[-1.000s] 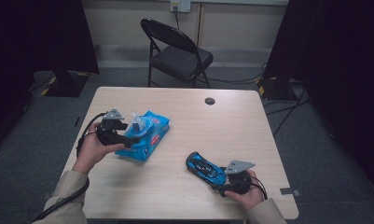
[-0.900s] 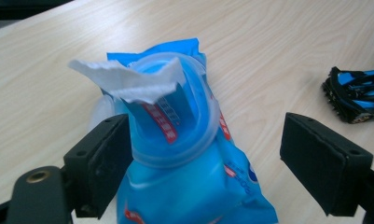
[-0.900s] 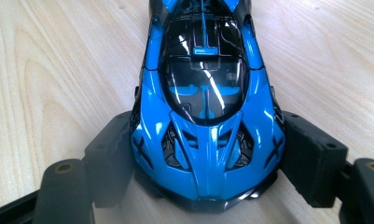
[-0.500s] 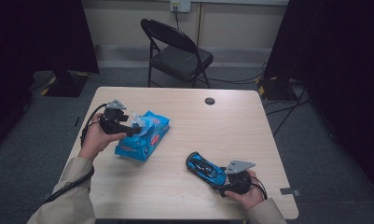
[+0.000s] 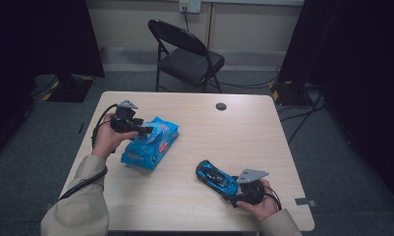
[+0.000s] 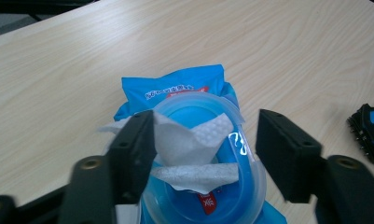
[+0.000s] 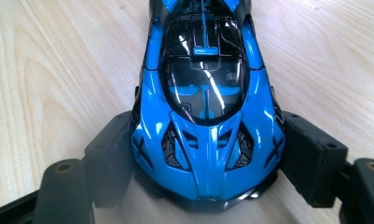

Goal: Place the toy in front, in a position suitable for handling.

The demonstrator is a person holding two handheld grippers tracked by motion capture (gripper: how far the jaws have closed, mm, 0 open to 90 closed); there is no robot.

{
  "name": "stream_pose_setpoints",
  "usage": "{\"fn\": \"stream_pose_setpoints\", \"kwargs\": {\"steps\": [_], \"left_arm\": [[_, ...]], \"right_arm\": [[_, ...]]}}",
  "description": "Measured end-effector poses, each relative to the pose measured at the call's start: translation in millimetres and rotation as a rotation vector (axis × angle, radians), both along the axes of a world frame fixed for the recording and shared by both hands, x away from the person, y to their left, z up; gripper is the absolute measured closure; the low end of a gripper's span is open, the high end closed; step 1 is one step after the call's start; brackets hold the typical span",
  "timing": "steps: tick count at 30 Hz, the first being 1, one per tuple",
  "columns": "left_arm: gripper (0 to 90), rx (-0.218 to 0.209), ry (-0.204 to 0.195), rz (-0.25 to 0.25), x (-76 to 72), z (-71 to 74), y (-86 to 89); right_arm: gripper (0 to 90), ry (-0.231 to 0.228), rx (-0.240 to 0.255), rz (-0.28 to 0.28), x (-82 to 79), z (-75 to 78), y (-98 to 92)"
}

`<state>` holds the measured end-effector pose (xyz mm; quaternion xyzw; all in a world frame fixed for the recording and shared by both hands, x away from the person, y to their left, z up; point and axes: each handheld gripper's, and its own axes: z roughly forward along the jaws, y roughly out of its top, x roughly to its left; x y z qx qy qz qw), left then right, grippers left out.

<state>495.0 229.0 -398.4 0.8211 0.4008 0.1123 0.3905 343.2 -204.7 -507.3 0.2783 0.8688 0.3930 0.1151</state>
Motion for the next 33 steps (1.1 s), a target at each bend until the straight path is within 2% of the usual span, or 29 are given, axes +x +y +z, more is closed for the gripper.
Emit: {"fn": "stream_pose_setpoints", "kwargs": {"steps": [4, 5, 7, 9, 12, 14, 16, 20, 28, 33], "left_arm": [[52.1, 0.012, 0.0, -0.003, -0.5, -0.7, -2.2], [54.9, 0.01, 0.01, -0.004, -0.7, -0.2, -2.2], [56.8, 0.019, 0.011, 0.025, -1.5, 0.6, -2.3], [59.6, 0.035, 0.018, 0.026, -1.5, 0.5, -2.4], [63.8, 0.03, 0.033, 0.048, -2.0, 0.5, -3.1], [65.7, 0.035, 0.036, 0.045, -2.1, 0.6, -4.1], [66.9, 0.038, 0.048, 0.055, -3.0, 1.8, -5.8], [68.3, 0.059, 0.035, 0.046, -4.8, 5.2, -6.1], [68.9, 0.03, 0.047, 0.054, -7.4, 6.1, -1.6], [68.8, 0.036, 0.042, 0.055, -5.9, 5.1, -3.1]], "right_arm": [[25.8, 0.0, 0.0, 0.0, 0.0, 0.0, 0.0], [25.8, 0.0, 0.0, 0.0, 0.0, 0.0, 0.0], [25.8, 0.0, 0.0, 0.0, 0.0, 0.0, 0.0], [25.8, 0.0, 0.0, 0.0, 0.0, 0.0, 0.0], [25.7, -0.001, 0.0, 0.001, 0.1, 0.0, 0.0], [25.8, -0.001, 0.0, 0.001, 0.1, 0.0, 0.0], [25.8, 0.0, 0.0, 0.001, 0.1, 0.0, 0.0], [25.8, 0.0, 0.0, 0.001, 0.1, 0.0, 0.0], [25.8, -0.001, 0.0, 0.002, 0.2, 0.0, 0.0], [25.7, 0.0, 0.0, 0.002, 0.2, 0.0, 0.0]]}}
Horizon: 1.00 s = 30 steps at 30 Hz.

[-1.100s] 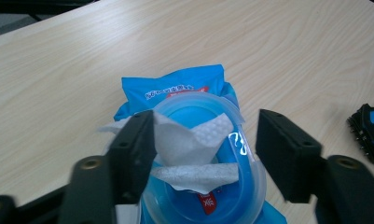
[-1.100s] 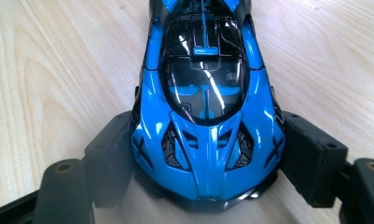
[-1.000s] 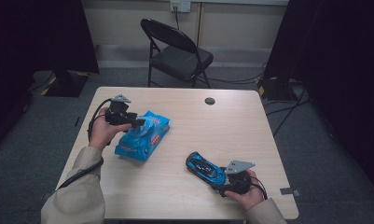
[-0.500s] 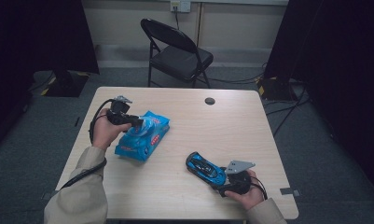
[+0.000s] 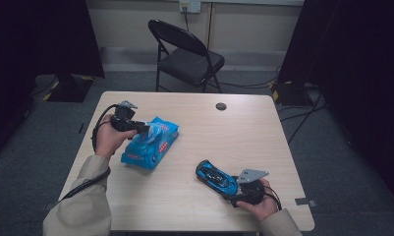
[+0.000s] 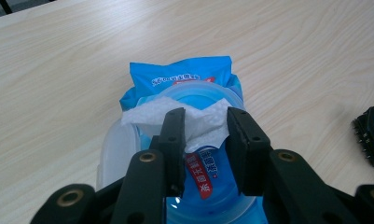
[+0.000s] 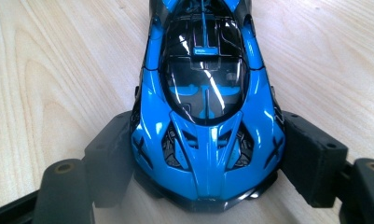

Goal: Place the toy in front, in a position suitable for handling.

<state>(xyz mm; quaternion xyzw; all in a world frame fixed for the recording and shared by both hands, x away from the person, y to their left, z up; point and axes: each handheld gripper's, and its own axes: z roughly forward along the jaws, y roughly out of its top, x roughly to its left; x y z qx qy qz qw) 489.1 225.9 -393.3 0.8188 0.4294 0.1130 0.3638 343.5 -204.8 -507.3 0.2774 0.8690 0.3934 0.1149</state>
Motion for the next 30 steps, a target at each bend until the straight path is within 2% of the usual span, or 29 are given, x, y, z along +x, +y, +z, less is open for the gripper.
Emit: {"fn": "stream_pose_setpoints", "kwargs": {"steps": [14, 20, 24, 27, 30], "left_arm": [[64.5, -0.013, -0.002, 0.015, 5.6, 0.8, -4.1], [55.4, -0.034, -0.017, 0.019, 8.6, 4.9, -4.8], [47.4, -0.036, -0.006, 0.03, 10.9, 7.1, -7.1], [49.1, -0.03, -0.003, 0.036, 11.6, 5.8, -10.3], [58.7, -0.005, 0.017, 0.037, 12.0, 4.9, -10.3]], "right_arm": [[25.7, 0.0, 0.001, -0.002, 0.0, 0.0, 0.1], [25.8, 0.001, 0.001, -0.002, -0.1, 0.0, 0.1], [25.7, -0.001, 0.001, -0.001, 0.0, 0.0, 0.1], [25.7, -0.001, 0.001, -0.001, 0.0, 0.0, 0.1], [25.7, -0.001, 0.001, -0.001, 0.0, 0.0, 0.1]]}}
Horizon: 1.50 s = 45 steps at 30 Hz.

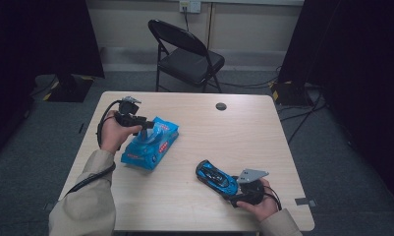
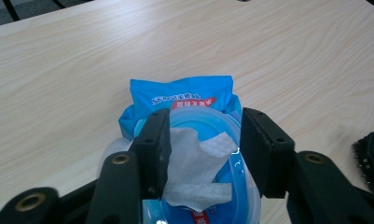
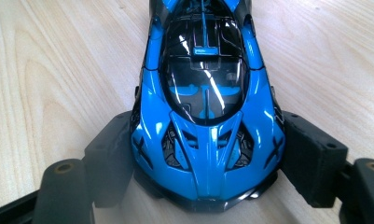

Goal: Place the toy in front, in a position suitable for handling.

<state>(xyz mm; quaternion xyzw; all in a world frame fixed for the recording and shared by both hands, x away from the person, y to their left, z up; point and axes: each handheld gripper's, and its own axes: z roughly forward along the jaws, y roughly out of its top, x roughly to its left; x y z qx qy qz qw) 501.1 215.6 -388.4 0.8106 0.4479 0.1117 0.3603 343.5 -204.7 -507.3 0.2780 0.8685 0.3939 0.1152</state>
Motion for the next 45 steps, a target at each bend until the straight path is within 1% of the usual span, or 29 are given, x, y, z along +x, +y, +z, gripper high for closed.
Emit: {"fn": "stream_pose_setpoints", "kwargs": {"steps": [2, 3, 4, 5, 7, 8, 9, 10, 12, 15, 18, 19, 20, 21, 23, 25, 28, 30, 32, 34, 37, 39, 42, 45], "left_arm": [[65.0, -0.004, 0.008, -0.001, -0.2, -1.4, -0.4], [70.0, -0.005, 0.029, -0.012, -0.2, -1.7, 0.4], [76.3, -0.004, 0.04, -0.003, -0.7, -2.7, 0.2], [79.3, 0.0, 0.052, -0.01, -0.7, -2.7, 1.3], [88.6, 0.006, 0.068, 0.003, -1.4, -1.7, 2.9], [89.9, 0.006, 0.067, 0.01, -1.7, -0.6, 3.5], [90.0, 0.006, 0.066, 0.016, -2.1, 1.0, 3.8], [90.0, 0.016, 0.058, 0.017, -2.4, 3.0, 4.4], [90.0, 0.007, 0.065, 0.02, -2.9, 7.5, 4.8], [90.0, -0.009, 0.058, 0.026, -3.9, 15.1, 5.0], [90.0, -0.025, 0.054, 0.022, -4.9, 22.0, 4.4], [90.0, -0.025, 0.053, 0.013, -5.2, 24.0, 4.4], [90.0, -0.026, 0.055, 0.021, -5.8, 24.9, 4.1], [90.0, -0.03, 0.059, 0.017, -5.9, 25.9, 4.9], [90.0, -0.045, 0.055, 0.023, -7.0, 27.7, 5.1], [90.0, -0.044, 0.055, 0.018, -7.6, 30.8, 6.1], [90.0, -0.056, 0.048, 0.022, -8.5, 36.3, 7.6], [90.0, -0.054, 0.042, 0.019, -9.4, 40.5, 7.8], [90.0, -0.058, 0.042, 0.018, -9.7, 41.9, 7.8], [90.0, -0.086, 0.05, 0.004, -10.1, 46.4, 8.1], [90.0, -0.103, 0.049, 0.0, -11.3, 51.8, 7.1], [90.0, -0.107, 0.045, 0.001, -11.9, 56.7, 6.6], [90.0, -0.1, 0.04, -0.005, -12.2, 63.7, 6.1], [90.0, -0.106, 0.039, 0.003, -13.1, 69.4, 5.8]], "right_arm": [[25.7, 0.0, 0.0, 0.0, 0.0, 0.0, 0.0], [25.7, 0.0, 0.0, 0.0, 0.0, 0.0, 0.0], [25.7, -0.001, 0.0, 0.0, 0.1, 0.0, 0.0], [25.7, 0.0, 0.0, 0.0, 0.0, 0.0, 0.0], [25.7, 0.0, 0.0, 0.0, 0.0, 0.0, 0.0], [25.7, 0.0, 0.0, 0.0, 0.0, 0.0, 0.0], [25.7, -0.001, 0.0, 0.0, 0.0, 0.0, 0.0], [25.7, 0.0, 0.0, 0.0, 0.0, 0.0, 0.0], [25.8, 0.0, 0.0, 0.0, 0.0, 0.0, 0.0], [25.7, 0.0, 0.0, 0.0, 0.0, 0.0, 0.0], [25.7, 0.0, 0.0, 0.0, 0.0, 0.0, 0.0], [25.7, 0.0, 0.0, 0.0, 0.0, 0.0, 0.0], [25.7, 0.0, 0.0, 0.0, 0.0, 0.0, 0.0], [25.7, 0.0, 0.0, 0.0, 0.0, 0.0, 0.0], [25.7, 0.0, 0.0, 0.0, 0.0, 0.0, 0.0], [25.7, 0.0, 0.0, 0.0, 0.0, 0.0, 0.0], [25.7, 0.0, 0.0, 0.0, 0.0, 0.0, 0.0], [25.7, -0.001, 0.0, 0.0, 0.1, 0.0, 0.0], [25.7, -0.001, 0.0, 0.001, 0.1, 0.0, 0.0], [25.7, -0.001, 0.0, 0.0, 0.1, 0.0, 0.0], [25.8, 0.0, 0.0, 0.0, 0.0, 0.0, 0.0], [25.7, 0.0, 0.0, 0.0, 0.0, 0.0, 0.0], [25.7, 0.0, 0.0, 0.0, 0.1, 0.0, 0.0], [25.7, 0.0, 0.0, 0.0, 0.0, 0.0, 0.0]]}}
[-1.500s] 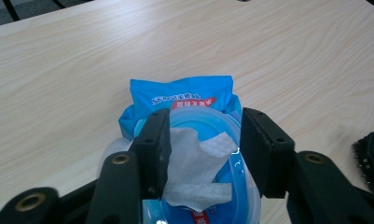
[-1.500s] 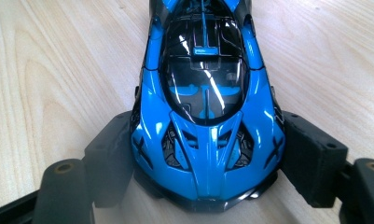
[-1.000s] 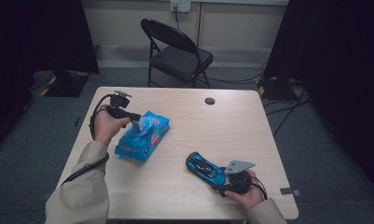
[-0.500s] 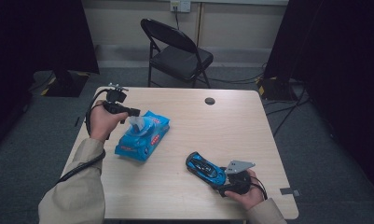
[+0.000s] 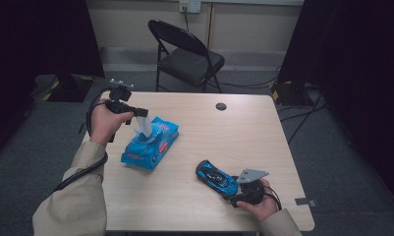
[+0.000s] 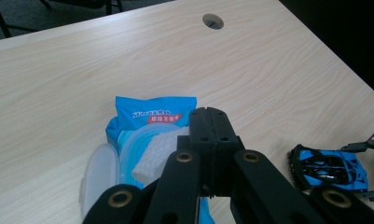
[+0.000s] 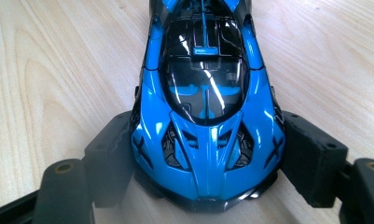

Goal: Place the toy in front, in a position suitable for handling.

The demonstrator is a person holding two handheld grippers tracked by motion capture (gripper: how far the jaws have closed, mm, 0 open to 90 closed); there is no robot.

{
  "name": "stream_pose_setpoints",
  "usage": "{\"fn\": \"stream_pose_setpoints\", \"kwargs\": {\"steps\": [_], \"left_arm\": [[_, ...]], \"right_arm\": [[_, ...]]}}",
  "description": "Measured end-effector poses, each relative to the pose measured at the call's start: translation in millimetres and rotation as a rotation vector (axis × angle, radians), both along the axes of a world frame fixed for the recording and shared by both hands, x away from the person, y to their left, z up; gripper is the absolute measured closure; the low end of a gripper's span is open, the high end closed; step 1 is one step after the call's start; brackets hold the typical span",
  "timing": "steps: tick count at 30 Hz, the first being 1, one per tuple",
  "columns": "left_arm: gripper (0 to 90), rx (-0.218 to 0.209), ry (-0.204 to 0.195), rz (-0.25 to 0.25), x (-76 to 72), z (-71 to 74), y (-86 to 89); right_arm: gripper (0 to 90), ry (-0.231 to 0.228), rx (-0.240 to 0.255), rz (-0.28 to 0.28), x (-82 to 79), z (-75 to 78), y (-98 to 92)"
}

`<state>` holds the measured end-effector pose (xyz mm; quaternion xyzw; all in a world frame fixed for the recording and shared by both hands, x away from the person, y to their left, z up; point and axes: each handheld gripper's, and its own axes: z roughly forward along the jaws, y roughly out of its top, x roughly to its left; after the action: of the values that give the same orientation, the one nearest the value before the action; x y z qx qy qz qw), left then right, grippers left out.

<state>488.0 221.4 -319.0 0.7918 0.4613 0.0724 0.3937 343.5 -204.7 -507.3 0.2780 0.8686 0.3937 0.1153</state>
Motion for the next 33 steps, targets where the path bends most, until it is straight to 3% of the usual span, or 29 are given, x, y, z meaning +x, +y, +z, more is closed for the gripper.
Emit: {"fn": "stream_pose_setpoints", "kwargs": {"steps": [6, 12, 17, 33], "left_arm": [[90.0, -0.005, -0.01, -0.005, -3.1, 10.3, -2.6], [90.0, -0.031, -0.047, -0.026, -9.7, 37.7, -8.8], [90.0, -0.038, -0.066, -0.04, -14.1, 48.8, -14.0], [90.0, -0.089, -0.091, -0.139, -39.9, 58.6, -44.4]], "right_arm": [[25.7, 0.0, 0.0, 0.0, 0.0, 0.0, 0.0], [25.8, 0.0, -0.001, 0.0, 0.0, 0.0, 0.0], [25.7, 0.0, 0.0, 0.0, 0.0, 0.0, 0.0], [25.8, 0.0, 0.0, 0.0, 0.1, 0.0, 0.0]]}}
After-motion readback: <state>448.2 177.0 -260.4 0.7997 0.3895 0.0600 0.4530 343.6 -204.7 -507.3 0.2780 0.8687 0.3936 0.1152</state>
